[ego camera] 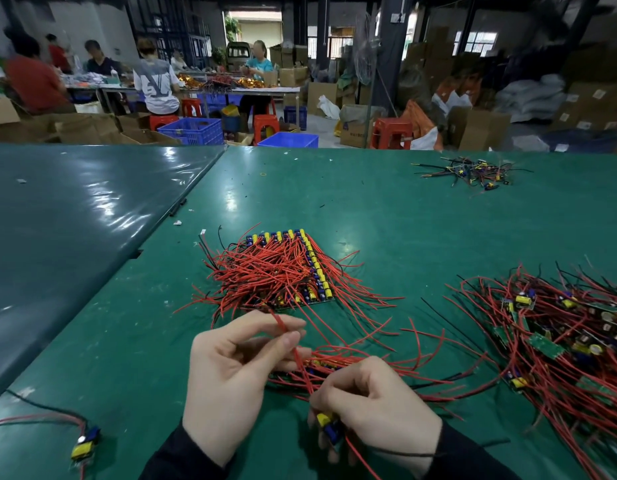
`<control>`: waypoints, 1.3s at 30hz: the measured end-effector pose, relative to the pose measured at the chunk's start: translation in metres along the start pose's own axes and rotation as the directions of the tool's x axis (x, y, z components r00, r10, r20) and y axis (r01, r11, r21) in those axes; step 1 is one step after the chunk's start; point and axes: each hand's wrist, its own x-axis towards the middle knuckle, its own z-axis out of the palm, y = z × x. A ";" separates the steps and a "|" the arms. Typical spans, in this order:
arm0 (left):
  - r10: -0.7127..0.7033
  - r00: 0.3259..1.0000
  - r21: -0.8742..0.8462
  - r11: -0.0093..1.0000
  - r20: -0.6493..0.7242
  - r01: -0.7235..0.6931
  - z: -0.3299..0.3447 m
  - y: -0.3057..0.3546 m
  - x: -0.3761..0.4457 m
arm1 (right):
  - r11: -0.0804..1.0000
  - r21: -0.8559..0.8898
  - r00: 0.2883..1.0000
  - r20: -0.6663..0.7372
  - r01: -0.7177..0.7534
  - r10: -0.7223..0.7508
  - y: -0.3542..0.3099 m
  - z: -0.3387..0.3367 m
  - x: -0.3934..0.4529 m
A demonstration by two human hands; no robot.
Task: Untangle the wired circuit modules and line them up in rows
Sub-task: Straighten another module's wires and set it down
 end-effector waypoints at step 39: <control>-0.656 0.698 -0.171 0.682 0.287 0.712 -0.011 -0.005 0.011 | 0.887 0.309 0.888 -0.414 0.343 -0.199 -0.009 0.002 -0.001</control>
